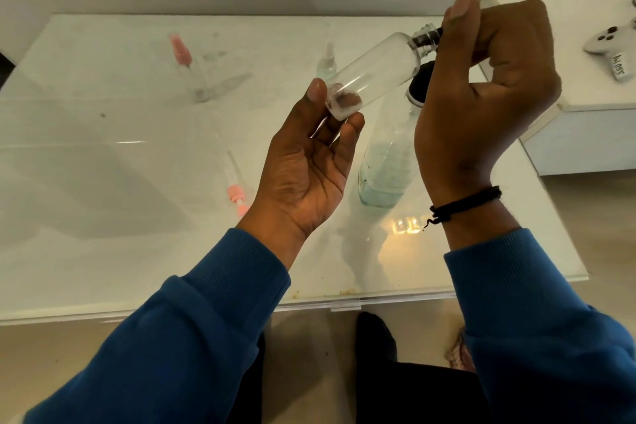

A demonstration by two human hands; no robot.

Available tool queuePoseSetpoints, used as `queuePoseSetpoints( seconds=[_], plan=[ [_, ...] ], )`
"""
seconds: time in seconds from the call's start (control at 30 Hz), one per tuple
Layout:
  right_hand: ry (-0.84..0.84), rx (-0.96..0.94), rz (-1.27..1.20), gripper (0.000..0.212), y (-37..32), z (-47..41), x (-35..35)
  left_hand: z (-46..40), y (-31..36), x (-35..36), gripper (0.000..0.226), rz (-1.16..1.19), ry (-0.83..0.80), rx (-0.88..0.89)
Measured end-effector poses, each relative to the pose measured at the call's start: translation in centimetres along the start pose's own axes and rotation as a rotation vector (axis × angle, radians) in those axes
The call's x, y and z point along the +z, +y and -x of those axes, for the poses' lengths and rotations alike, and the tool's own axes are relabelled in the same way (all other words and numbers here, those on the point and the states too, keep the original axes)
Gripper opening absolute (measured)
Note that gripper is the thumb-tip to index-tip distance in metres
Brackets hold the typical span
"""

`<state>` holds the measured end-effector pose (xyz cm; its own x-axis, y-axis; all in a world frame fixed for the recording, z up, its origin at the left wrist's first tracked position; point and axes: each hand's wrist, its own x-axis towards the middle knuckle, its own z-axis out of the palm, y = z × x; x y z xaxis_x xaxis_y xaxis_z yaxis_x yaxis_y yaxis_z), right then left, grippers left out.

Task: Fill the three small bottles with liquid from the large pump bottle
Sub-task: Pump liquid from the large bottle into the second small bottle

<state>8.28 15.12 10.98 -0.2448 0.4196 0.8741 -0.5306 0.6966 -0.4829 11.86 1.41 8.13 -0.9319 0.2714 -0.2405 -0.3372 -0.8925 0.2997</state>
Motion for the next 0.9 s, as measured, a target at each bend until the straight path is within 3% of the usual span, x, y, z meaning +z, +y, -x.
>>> queuePoseSetpoints(
  seconds=[0.2,0.6,0.9],
  plan=[
    [-0.023,0.029,-0.010,0.036,-0.04,0.16,0.02,0.01,0.10,-0.27,0.079,0.004,-0.025,-0.004],
    [-0.014,0.031,-0.032,0.038,-0.13,-0.19,0.15,-0.09,0.49,-0.82,0.045,-0.070,-0.103,-0.028],
    [-0.028,0.032,-0.062,0.036,-0.15,-0.04,0.14,-0.26,0.19,-0.90,0.063,-0.038,-0.079,-0.026]
  ],
)
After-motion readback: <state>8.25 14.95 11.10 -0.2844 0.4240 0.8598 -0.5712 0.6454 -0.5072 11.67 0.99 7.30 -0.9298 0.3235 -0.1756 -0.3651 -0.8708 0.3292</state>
